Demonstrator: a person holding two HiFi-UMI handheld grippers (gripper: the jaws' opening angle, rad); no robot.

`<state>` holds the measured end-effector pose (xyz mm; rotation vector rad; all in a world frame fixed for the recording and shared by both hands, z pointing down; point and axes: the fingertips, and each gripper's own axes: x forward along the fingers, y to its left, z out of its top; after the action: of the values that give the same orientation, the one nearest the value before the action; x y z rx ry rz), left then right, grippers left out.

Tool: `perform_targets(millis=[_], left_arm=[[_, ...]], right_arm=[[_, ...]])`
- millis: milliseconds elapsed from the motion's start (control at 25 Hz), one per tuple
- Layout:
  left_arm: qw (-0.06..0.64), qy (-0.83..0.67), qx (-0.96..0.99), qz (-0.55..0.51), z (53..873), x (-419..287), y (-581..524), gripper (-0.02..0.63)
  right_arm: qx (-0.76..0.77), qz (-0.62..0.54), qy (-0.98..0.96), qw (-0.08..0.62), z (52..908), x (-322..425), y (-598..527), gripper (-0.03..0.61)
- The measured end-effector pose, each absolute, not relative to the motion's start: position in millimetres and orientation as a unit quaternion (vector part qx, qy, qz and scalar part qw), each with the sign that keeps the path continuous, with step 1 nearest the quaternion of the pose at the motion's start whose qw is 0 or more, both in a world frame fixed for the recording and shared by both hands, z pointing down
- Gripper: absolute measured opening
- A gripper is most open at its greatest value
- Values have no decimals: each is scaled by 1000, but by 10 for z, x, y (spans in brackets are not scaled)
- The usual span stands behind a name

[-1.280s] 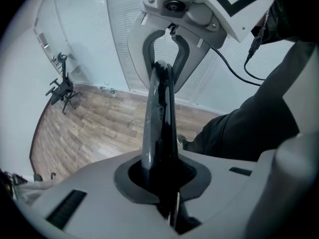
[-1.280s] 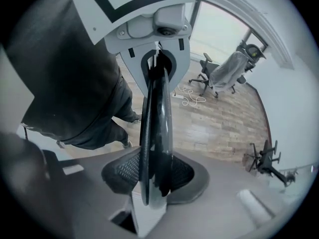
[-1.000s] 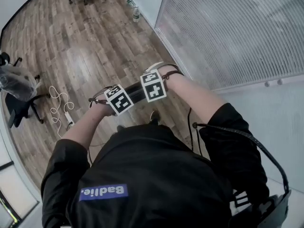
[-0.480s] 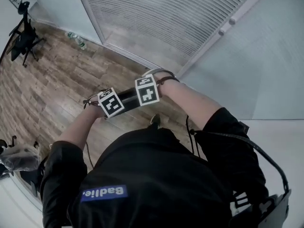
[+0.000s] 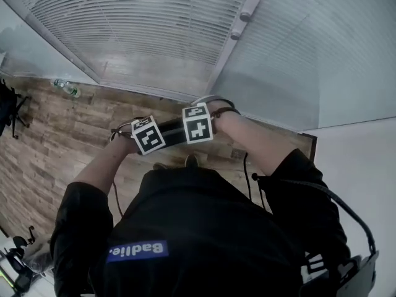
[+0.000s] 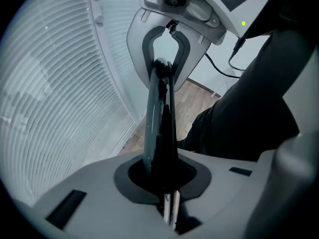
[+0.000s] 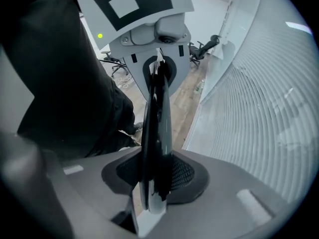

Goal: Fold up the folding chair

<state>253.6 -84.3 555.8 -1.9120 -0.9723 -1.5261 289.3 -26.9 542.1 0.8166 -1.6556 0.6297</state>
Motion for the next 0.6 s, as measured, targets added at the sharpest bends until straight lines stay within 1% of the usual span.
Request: perform_targets(millis=[240, 440, 600], left_arm=[[320, -450, -654, -516, 5559, 3201, -601, 46], [368, -505, -612, -484, 5459, 3602, -427, 46], [392, -522, -591, -474, 5733, 3755, -236, 46]], right_arm=[[428, 346, -652, 521, 5418, 3390, 49, 110], [484, 395, -612, 485, 5315, 3659, 259, 109], [515, 406, -591, 469, 5608, 3762, 449, 109]])
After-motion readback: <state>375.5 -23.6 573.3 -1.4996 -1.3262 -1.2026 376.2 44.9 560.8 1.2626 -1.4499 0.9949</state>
